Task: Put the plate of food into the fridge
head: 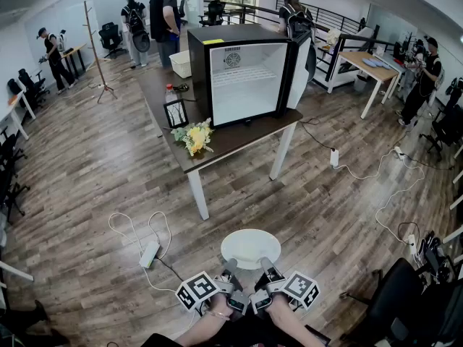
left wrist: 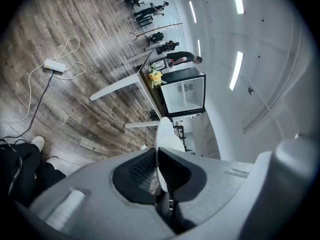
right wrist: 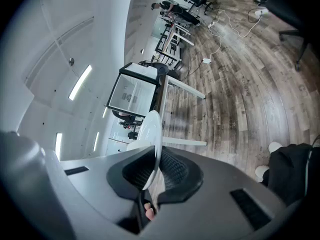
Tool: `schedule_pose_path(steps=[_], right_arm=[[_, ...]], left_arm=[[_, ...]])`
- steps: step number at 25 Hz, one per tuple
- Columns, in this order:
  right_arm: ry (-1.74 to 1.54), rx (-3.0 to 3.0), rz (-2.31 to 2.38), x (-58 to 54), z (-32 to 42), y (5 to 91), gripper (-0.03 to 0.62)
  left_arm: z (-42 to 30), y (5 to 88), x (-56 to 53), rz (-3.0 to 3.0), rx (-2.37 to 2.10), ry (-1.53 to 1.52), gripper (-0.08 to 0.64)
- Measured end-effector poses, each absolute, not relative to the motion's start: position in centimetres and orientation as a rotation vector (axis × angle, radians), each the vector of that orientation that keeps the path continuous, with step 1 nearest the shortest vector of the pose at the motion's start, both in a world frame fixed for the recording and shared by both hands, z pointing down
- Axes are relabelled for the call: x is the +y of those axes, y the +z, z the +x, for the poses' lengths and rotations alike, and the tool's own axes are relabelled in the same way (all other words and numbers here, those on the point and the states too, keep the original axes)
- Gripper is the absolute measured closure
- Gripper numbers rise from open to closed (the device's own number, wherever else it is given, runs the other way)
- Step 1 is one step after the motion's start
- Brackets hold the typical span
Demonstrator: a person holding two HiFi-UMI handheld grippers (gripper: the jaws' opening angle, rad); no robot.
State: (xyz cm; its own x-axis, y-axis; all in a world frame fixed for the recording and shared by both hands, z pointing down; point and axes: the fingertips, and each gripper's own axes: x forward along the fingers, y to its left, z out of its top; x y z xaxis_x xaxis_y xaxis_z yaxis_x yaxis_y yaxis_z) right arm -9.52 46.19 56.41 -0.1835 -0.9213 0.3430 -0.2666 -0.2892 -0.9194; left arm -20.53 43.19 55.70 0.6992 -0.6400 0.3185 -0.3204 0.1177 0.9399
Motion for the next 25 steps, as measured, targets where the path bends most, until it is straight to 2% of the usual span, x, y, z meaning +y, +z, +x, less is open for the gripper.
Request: schedule_pose_path(steps=[25], right_arm=[[-1.536,1.332,-1.510,44.7,-8.5,58.1,0.554]], left_arm=[[-19.6,57.1,41.8,1.500,-0.831,-0.248,0.543]])
